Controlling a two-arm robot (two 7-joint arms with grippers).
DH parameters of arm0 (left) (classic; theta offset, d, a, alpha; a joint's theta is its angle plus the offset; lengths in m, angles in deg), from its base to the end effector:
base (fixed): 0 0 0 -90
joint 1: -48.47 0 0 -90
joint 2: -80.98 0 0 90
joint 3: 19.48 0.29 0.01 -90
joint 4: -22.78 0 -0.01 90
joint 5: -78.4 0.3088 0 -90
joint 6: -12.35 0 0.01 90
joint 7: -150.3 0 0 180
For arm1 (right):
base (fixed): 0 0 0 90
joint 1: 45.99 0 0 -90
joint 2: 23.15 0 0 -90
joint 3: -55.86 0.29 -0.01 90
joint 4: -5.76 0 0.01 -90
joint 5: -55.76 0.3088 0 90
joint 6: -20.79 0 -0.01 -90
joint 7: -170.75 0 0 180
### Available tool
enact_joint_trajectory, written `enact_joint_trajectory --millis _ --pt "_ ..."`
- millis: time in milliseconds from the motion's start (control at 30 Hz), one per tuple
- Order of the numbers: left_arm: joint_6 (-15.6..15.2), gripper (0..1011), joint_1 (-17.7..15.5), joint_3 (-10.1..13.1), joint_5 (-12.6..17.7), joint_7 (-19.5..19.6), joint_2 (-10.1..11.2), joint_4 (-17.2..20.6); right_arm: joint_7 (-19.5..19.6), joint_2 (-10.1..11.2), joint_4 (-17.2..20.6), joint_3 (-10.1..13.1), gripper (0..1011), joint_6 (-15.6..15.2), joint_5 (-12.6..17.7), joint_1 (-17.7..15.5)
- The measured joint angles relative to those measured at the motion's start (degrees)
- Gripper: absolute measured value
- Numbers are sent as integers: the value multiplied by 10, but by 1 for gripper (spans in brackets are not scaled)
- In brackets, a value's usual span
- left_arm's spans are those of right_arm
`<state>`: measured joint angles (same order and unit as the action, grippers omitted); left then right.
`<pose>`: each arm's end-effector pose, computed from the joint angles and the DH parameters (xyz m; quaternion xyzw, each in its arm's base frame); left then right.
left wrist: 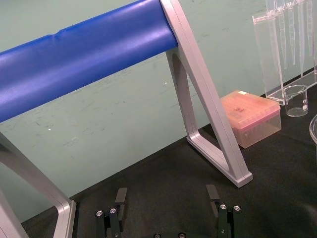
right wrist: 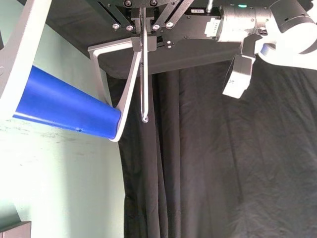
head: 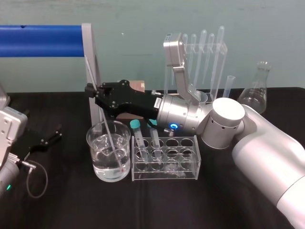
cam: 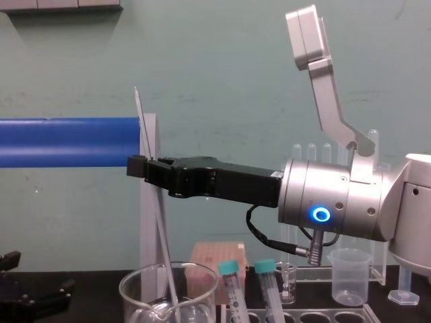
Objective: Hold the thermometer with one hand and immerse one end into the beaker, then reinsert it into the test tube rack.
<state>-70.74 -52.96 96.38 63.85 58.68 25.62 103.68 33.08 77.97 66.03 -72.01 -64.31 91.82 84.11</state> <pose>0.3581 0.0827 -0.3023 0.1414 -0.1324 0.5799 0.7913 0.4804 0.0816 -0.2242 0.0593 -0.0061 -0.1499 0.9869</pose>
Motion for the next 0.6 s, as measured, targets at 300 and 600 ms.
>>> enact_joint_trajectory --millis 300,600 --pt "0 1008 0 0 0 0 0 0 1 1 3 -1 52 -2 -2 -2" --pt "0 1008 0 0 0 0 0 0 2 3 7 -2 52 -3 -4 -4"
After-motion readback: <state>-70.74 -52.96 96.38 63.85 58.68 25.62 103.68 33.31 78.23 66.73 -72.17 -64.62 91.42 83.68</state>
